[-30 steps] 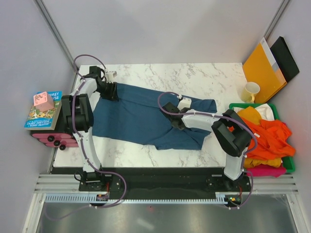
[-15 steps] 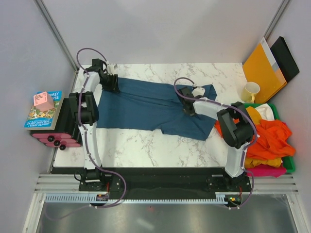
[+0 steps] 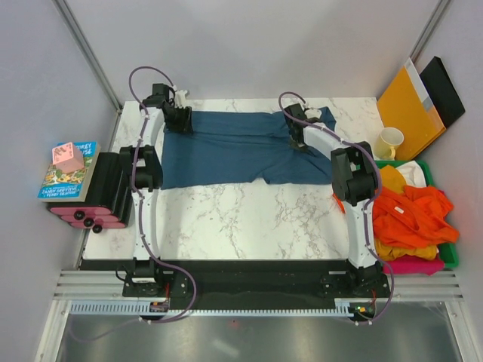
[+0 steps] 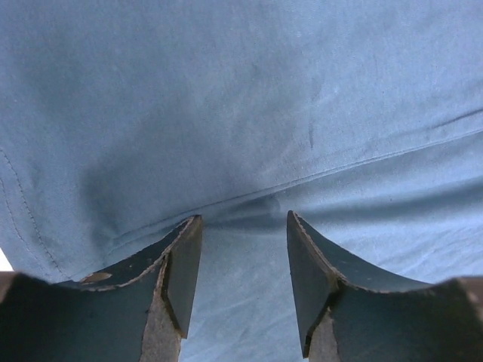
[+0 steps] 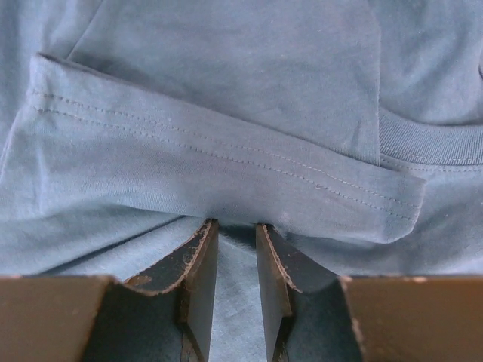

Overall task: Fold and stack the t-shirts
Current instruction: Fold the tshirt

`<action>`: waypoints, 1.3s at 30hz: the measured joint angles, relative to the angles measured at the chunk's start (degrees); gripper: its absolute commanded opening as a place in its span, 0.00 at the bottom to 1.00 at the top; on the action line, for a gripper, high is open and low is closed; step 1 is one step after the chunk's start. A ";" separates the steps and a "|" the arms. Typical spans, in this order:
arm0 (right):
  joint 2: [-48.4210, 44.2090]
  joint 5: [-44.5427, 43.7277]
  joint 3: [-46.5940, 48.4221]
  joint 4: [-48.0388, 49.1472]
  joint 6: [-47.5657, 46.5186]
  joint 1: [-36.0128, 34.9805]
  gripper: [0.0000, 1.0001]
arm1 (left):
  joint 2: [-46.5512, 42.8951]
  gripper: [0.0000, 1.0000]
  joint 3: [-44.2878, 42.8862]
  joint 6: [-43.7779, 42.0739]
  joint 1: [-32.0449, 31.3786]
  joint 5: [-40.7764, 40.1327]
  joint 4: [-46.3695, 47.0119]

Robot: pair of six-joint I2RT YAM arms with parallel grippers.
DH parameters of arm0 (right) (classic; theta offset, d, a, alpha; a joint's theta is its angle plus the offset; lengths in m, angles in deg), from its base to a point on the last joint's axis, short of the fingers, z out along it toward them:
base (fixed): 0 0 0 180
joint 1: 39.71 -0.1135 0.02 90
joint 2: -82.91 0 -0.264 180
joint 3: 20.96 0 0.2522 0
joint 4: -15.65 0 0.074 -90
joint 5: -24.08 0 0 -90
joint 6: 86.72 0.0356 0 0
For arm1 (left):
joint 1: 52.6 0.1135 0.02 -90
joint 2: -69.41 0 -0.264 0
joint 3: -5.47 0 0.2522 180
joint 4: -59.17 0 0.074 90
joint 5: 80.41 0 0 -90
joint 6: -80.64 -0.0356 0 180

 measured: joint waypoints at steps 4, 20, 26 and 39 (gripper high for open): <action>3.61 1.40 6.49 -1.79 -1.49 1.40 0.34 | 1.51 0.59 -2.62 0.09 -0.31 -1.07 0.15; -6.60 8.24 8.57 3.15 -5.88 0.42 0.49 | -21.53 0.62 19.50 6.10 3.08 2.38 8.83; -0.11 10.82 16.83 4.13 -6.23 3.50 0.48 | -27.78 0.58 31.61 6.03 2.60 3.65 10.34; 6.10 12.92 17.20 2.95 -6.82 6.21 0.48 | -27.50 0.57 43.04 5.95 2.03 4.74 7.69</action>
